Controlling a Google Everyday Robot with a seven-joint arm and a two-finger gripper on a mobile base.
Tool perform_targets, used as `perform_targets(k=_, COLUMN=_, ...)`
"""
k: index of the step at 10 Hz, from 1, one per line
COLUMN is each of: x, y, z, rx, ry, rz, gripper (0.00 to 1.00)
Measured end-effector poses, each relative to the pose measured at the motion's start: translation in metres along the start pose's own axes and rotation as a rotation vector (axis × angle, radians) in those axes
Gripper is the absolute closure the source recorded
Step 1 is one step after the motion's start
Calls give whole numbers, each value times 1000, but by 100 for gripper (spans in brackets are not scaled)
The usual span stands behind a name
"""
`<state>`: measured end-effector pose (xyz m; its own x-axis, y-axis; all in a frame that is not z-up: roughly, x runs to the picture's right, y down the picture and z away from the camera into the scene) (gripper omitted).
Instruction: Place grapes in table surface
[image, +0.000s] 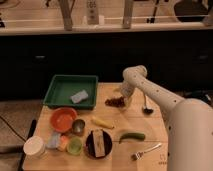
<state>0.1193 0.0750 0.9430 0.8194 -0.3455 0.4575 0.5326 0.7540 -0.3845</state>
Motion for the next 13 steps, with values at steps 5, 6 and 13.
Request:
perform_targets(k=5, x=10, y=4, z=2, rx=-22, ry=-16, rz=21, gripper=79)
perform_targets(k=6, x=11, y=4, z=3, rx=-22, ry=-16, rz=22, gripper=89)
perform_targets(k=13, x=21, y=0, z=-43, rx=13, ry=10, rz=-22, gripper=99)
